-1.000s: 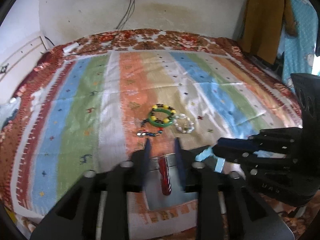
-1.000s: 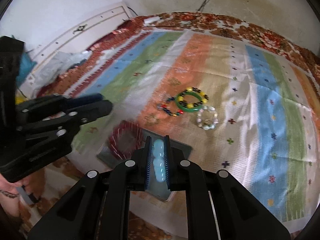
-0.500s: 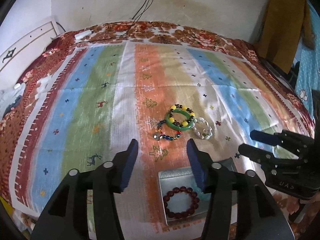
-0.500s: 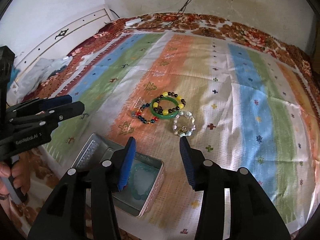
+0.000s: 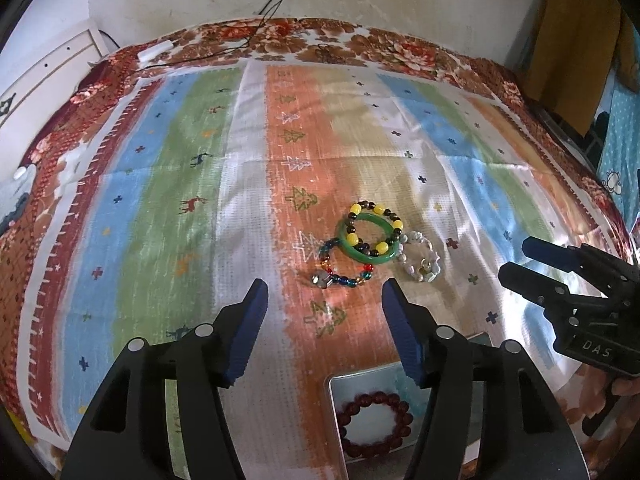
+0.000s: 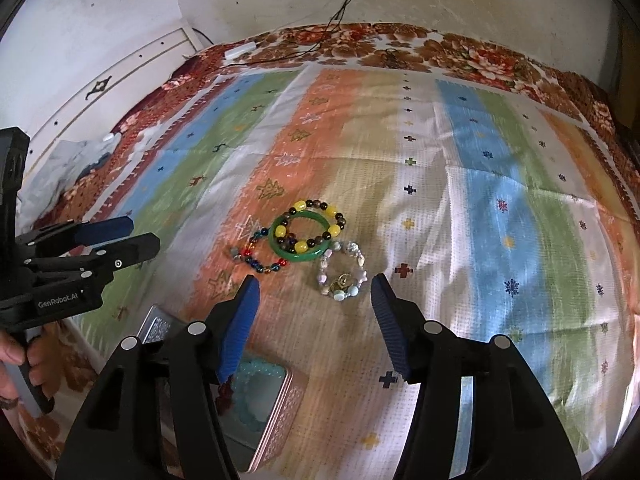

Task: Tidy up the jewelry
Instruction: 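Withdraw both open tools from the box toward the remaining bracelets, then lower left tool to multicolour bracelet while right tool lowers to white shell bracelet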

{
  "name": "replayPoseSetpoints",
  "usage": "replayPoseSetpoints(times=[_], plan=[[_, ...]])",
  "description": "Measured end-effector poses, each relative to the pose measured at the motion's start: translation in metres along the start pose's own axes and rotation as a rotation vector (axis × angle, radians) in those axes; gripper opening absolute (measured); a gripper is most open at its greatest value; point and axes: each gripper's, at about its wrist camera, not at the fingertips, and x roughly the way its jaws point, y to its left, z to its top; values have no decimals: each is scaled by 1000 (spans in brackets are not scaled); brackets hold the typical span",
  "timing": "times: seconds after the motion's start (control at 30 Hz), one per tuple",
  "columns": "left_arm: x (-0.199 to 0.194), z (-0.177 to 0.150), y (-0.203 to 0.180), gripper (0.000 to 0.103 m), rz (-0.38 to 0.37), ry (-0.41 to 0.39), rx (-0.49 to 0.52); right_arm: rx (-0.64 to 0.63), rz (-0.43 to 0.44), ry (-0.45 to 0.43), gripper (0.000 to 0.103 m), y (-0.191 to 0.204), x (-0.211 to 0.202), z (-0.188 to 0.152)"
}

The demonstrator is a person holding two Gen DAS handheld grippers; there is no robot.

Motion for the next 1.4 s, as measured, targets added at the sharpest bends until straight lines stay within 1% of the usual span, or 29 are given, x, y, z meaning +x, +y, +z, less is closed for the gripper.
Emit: replayPoseSetpoints(times=[0.17,0.27,0.47,0.73,0.97,1.17,1.4], plan=[[12,7,0,59,14,21,7,6,-10,10,58,-6,10,7],[15,11,0,59,3,32,-4,10,-20,21,58,-9,16,10],[26,15,-2,59,15,52,12,11,-32,57,58,-16,31,15],[42,21,1,59,16,87,9,27,-26,104,58,-22,47,17],[55,26,2,59,27,109,18,75,-28,145,58,-36,64,21],[69,32,3,59,31,133,21,83,-44,169,58,-40,77,22],[87,38,6,59,-1,170,-4,89,-44,191,58,-44,90,25]])
